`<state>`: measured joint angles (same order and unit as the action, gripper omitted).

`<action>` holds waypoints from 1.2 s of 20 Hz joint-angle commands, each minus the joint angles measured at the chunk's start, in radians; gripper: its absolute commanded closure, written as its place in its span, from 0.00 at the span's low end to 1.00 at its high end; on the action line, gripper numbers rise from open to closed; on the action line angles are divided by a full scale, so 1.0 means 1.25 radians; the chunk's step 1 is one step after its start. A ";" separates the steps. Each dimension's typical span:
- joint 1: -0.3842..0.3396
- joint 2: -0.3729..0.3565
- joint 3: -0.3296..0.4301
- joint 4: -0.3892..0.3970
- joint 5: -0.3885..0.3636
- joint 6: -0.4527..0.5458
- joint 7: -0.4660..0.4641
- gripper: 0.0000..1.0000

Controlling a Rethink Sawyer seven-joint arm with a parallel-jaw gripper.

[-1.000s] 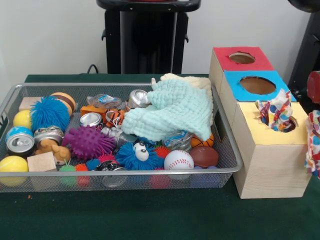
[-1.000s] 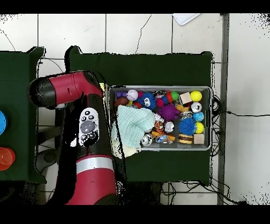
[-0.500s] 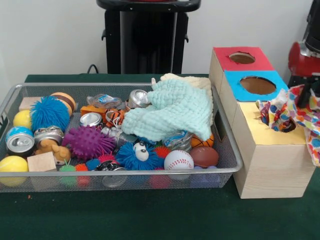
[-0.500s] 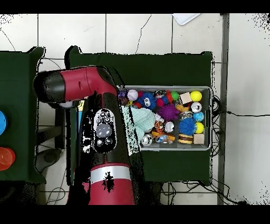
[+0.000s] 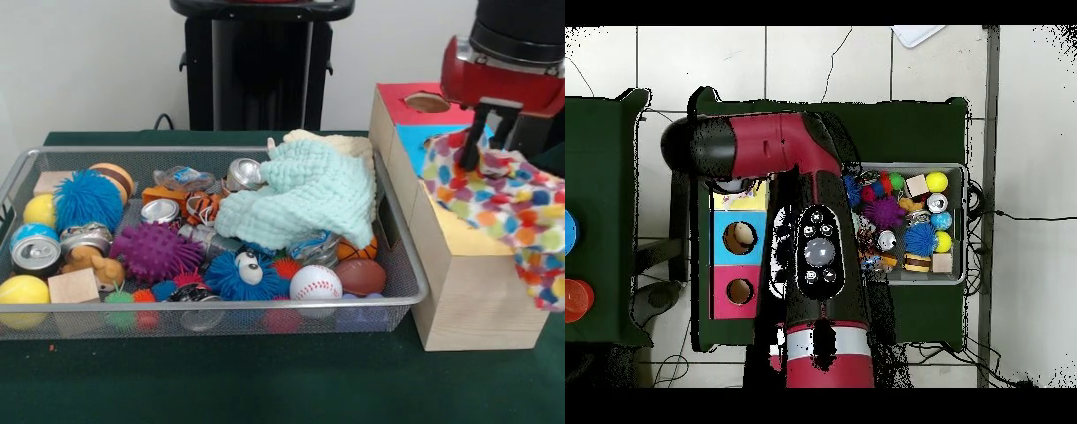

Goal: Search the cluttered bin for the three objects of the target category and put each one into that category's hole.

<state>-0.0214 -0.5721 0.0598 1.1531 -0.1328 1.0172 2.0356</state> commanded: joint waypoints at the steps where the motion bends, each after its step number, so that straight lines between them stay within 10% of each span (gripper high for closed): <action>1: -0.057 0.061 0.108 0.103 -0.077 -0.061 -0.249 1.00; 13: -0.098 -0.069 0.195 0.150 0.001 0.221 -0.222 1.00; 24: -0.029 -0.053 0.209 0.041 -0.030 0.234 -0.076 1.00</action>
<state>-0.0862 -0.6342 0.2343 1.2114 -0.1444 1.2473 2.0350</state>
